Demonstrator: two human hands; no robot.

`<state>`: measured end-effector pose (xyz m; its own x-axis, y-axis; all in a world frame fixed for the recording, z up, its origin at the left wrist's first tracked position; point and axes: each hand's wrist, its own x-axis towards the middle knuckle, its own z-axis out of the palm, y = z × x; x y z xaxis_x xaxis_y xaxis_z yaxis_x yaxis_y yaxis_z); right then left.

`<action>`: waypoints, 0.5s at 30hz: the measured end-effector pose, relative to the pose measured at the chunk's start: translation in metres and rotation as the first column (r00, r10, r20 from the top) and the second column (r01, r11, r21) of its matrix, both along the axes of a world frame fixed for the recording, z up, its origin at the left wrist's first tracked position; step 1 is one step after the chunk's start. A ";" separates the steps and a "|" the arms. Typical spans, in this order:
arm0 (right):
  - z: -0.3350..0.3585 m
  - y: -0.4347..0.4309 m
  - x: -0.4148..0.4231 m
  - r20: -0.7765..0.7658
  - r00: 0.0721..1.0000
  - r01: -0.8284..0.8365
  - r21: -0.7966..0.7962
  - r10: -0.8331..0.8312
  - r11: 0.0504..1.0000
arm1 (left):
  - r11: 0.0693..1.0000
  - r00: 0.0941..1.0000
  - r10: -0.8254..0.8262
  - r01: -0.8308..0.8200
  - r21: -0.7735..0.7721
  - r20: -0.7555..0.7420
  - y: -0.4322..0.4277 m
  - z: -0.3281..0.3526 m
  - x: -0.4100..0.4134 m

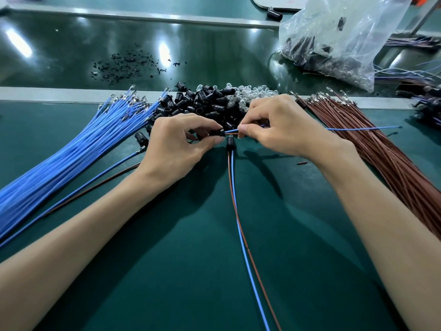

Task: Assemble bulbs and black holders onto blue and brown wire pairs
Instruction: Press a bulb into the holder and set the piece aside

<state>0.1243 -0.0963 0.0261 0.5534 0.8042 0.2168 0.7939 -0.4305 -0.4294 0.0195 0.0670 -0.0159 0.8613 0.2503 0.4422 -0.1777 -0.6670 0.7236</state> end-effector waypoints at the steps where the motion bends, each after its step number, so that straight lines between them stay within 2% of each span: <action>1: 0.000 -0.001 0.001 -0.003 1.000 0.009 0.001 -0.009 1.000 | 1.000 1.000 -0.011 0.011 0.004 0.004 0.000 0.000 0.000; 7: -0.002 0.002 -0.003 -0.064 0.998 -0.023 0.000 0.023 1.000 | 1.000 1.000 -0.013 0.013 0.006 0.008 0.001 0.002 -0.001; 11: -0.001 -0.002 -0.001 -0.155 0.987 -0.035 0.030 0.039 0.999 | 0.995 1.000 0.000 -0.002 -0.100 -0.015 0.002 0.000 0.000; 15: 0.002 -0.004 -0.001 -0.114 0.993 -0.022 0.072 0.030 0.997 | 0.990 1.000 -0.008 0.005 -0.139 -0.018 0.001 0.000 -0.001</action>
<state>0.1231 -0.0999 0.0277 0.5570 0.8036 0.2097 0.7482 -0.3760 -0.5467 0.0187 0.0685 -0.0155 0.8708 0.3025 0.3875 -0.1673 -0.5588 0.8123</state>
